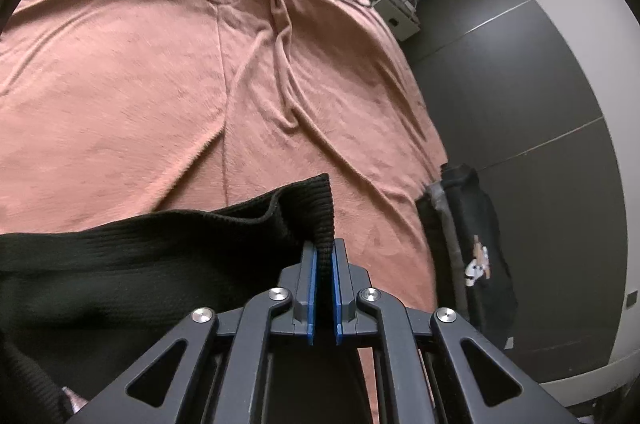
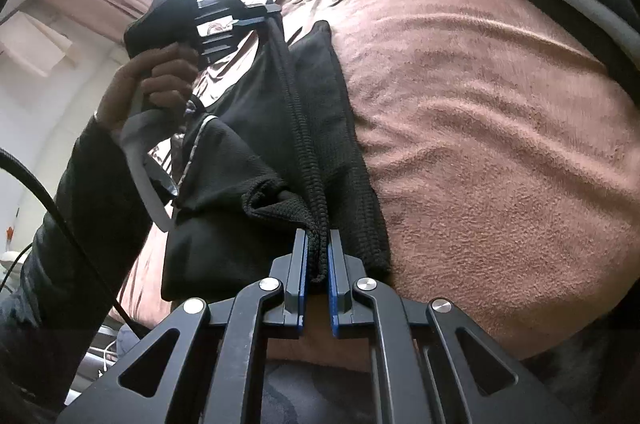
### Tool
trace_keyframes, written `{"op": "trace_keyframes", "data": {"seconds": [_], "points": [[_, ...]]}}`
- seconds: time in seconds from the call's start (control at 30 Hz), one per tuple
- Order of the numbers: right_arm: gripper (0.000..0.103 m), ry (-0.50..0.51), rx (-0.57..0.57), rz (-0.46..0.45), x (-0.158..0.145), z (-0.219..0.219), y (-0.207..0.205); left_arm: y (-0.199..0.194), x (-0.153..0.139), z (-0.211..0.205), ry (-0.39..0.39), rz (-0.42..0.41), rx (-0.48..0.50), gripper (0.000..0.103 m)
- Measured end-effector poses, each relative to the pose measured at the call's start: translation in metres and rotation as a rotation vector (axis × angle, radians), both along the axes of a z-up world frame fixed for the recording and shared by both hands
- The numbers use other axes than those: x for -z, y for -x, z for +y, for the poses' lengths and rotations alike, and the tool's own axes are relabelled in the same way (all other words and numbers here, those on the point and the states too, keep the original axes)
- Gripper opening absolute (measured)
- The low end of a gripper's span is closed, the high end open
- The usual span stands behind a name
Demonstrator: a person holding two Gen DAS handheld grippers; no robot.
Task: Fold small clothes
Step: 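Open both grippers and release the folded shirt edges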
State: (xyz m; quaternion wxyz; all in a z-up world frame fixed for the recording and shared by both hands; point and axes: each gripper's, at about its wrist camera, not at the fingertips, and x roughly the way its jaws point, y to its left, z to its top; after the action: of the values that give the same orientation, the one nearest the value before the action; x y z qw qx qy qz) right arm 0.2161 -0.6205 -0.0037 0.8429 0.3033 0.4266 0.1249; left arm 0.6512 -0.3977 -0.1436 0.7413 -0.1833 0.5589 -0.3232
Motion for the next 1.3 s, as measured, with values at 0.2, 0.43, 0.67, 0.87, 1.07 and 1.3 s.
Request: {"op": "trace_keyframes", "data": {"seconds": [0.2,0.43,0.67,0.87,1.07,1.3], "points": [[0.005,-0.015,0.010,0.011,0.006,-0.001,-0.001,-0.001,0.001,0.008,0.001,0.024,-0.016,0.044],[0.005,-0.012,0.017,0.003,0.004,0.000,0.003,0.017,-0.032,0.042,-0.006,-0.033,-0.011,0.054],[0.005,-0.001,0.034,0.003,0.003,0.000,0.009,0.044,-0.054,0.084,-0.053,-0.070,-0.005,0.054],[0.005,0.070,0.051,-0.023,-0.007,0.004,0.016,0.069,-0.049,0.133,-0.117,-0.075,-0.044,0.056],[0.020,0.129,0.048,0.011,-0.015,0.012,0.018,0.094,-0.025,0.168,-0.147,-0.021,-0.071,0.058],[0.049,0.157,0.062,-0.009,-0.027,0.011,0.027,0.120,-0.016,0.185,-0.154,-0.021,-0.066,0.064]]}}
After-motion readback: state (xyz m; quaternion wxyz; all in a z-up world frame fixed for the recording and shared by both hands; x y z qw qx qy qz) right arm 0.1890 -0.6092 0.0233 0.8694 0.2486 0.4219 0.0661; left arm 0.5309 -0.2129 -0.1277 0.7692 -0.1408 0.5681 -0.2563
